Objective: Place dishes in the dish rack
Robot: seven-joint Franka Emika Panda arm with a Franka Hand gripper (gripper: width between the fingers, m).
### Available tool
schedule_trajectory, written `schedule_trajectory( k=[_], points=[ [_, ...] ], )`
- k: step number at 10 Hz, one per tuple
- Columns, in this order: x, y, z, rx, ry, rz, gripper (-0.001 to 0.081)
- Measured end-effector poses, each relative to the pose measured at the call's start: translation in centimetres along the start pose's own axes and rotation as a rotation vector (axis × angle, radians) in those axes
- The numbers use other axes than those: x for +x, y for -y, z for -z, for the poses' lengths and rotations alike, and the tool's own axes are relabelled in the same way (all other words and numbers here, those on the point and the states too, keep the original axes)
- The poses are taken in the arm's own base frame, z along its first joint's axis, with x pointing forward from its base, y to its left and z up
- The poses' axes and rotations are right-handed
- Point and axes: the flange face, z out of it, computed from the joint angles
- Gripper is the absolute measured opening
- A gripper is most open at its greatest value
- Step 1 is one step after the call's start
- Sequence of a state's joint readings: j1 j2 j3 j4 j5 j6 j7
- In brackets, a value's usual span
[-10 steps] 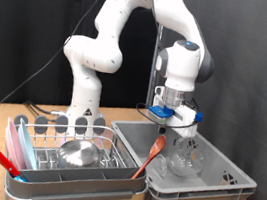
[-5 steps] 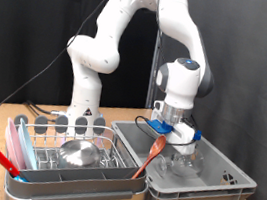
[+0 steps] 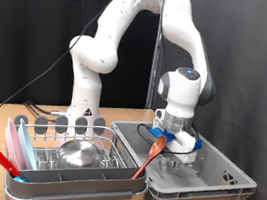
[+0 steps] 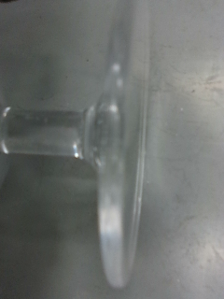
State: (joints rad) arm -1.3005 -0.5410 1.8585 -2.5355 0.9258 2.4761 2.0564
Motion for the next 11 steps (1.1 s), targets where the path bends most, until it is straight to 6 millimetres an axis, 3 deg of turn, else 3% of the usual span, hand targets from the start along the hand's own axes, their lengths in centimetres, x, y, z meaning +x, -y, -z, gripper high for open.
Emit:
schedule_trajectory(
  k=[8,10,11],
  points=[
    [0.0,1.1,-1.9,0.005,-0.006,-0.027,0.0808],
    [-0.1,1.1,-2.0,0.005,-0.005,-0.025,0.057],
    [-0.1,1.2,-1.9,0.005,-0.004,-0.026,0.057]
  ],
)
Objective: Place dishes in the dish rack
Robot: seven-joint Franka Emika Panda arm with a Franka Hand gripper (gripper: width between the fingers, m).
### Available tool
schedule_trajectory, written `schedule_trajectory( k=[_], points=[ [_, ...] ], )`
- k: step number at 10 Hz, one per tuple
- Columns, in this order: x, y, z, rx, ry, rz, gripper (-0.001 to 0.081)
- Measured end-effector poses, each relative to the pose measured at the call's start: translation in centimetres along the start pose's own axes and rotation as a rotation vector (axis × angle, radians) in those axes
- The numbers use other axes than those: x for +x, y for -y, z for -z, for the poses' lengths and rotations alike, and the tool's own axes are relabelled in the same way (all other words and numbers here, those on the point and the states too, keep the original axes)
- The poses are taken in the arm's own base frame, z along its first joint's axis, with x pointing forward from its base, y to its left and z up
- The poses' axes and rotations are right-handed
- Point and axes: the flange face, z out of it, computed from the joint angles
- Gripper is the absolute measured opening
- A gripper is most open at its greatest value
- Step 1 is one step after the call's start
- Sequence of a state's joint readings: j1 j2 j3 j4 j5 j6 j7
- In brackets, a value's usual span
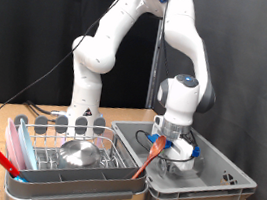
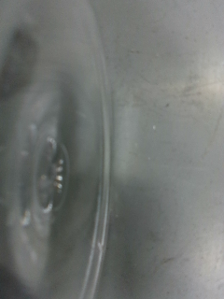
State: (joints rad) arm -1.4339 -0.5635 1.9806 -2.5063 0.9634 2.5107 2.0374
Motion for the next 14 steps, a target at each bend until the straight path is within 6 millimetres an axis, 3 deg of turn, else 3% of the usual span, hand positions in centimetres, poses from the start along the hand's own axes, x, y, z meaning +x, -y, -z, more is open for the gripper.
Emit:
schedule_trajectory(
  k=[2,3,4,8,14],
  points=[
    [0.0,0.1,0.0,0.0,0.001,-0.002,0.0244],
    [-0.1,0.1,0.1,0.001,0.003,-0.002,0.0244],
    [-0.1,0.2,0.1,0.001,0.005,-0.003,0.011],
    [-0.3,0.6,0.8,0.004,0.028,-0.002,0.011],
    [0.1,1.5,9.3,-0.023,0.151,0.001,0.011]
  ],
)
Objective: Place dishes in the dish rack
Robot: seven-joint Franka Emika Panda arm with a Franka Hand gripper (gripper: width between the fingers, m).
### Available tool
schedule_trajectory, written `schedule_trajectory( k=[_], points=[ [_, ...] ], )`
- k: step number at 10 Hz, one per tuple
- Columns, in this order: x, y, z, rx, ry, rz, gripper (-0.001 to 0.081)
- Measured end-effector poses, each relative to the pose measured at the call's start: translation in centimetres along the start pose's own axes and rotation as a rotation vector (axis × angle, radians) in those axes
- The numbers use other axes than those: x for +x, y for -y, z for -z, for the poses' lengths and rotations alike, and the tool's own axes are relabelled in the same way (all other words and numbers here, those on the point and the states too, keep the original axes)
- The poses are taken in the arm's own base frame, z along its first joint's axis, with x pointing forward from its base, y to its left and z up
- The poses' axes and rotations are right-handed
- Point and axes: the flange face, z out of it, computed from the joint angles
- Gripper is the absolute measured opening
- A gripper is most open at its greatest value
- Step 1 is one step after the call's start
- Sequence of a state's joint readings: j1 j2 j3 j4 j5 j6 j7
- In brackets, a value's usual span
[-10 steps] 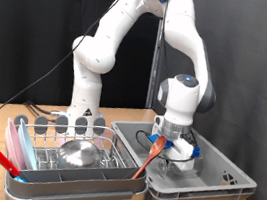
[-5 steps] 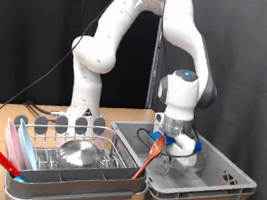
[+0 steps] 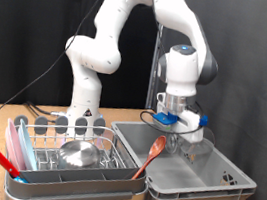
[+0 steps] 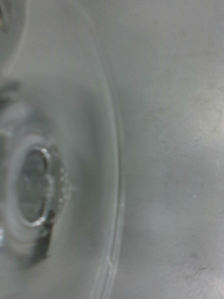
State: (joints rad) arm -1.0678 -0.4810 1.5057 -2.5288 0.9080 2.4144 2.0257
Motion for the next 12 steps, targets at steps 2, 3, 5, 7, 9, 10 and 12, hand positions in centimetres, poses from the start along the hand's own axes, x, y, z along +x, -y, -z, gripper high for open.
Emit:
schedule_trajectory(
  k=[2,3,5,7,9,10,12],
  points=[
    [-0.1,0.1,2.4,-0.008,0.025,-0.004,0.011],
    [0.0,0.1,3.4,0.002,0.023,0.0,0.011],
    [0.0,-0.3,3.0,-0.021,0.022,0.051,0.0109],
    [0.0,-0.6,3.3,-0.113,0.052,0.22,0.0109],
    [0.0,-0.3,4.5,-0.237,0.106,0.405,0.0109],
    [0.1,0.1,5.2,-0.283,0.127,0.51,0.0109],
    [0.2,0.9,6.5,-0.316,0.134,0.705,0.0109]
  ],
)
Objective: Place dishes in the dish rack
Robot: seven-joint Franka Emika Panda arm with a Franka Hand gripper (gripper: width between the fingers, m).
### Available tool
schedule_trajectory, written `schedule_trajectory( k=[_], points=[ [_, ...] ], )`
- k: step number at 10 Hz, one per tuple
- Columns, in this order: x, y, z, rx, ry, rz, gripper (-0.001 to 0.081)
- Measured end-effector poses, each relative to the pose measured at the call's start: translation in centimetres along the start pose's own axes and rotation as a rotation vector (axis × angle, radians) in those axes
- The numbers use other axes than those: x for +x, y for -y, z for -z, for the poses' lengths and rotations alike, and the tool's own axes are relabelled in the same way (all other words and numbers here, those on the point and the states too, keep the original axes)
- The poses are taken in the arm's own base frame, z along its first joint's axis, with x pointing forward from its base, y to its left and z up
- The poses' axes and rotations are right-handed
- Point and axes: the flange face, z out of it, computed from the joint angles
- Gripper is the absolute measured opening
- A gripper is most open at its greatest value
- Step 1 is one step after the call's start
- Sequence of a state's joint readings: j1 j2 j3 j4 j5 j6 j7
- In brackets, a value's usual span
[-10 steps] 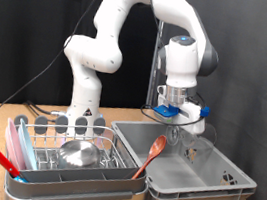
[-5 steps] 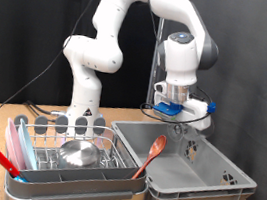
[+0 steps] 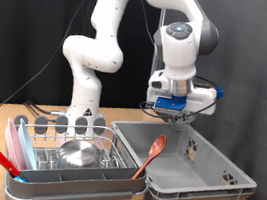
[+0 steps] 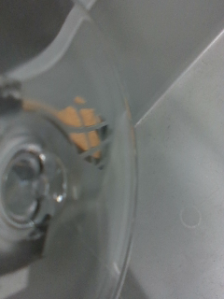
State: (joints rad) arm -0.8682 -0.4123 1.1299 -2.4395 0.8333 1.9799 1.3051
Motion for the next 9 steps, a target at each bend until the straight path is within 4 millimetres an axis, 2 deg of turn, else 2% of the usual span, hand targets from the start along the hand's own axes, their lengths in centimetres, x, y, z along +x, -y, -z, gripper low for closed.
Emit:
schedule_trajectory(
  k=[1,3,5,8,9],
  points=[
    [0.0,0.0,-0.2,0.001,0.015,-0.027,0.0109],
    [-0.8,-0.4,0.1,-0.003,0.079,0.136,0.0109],
    [-2.2,-0.9,1.7,-0.039,0.136,0.371,0.0109],
    [-3.8,-1.3,5.3,-0.098,0.165,0.713,0.0109],
    [-3.7,-1.2,5.0,-0.095,0.169,0.673,0.0109]
  ],
)
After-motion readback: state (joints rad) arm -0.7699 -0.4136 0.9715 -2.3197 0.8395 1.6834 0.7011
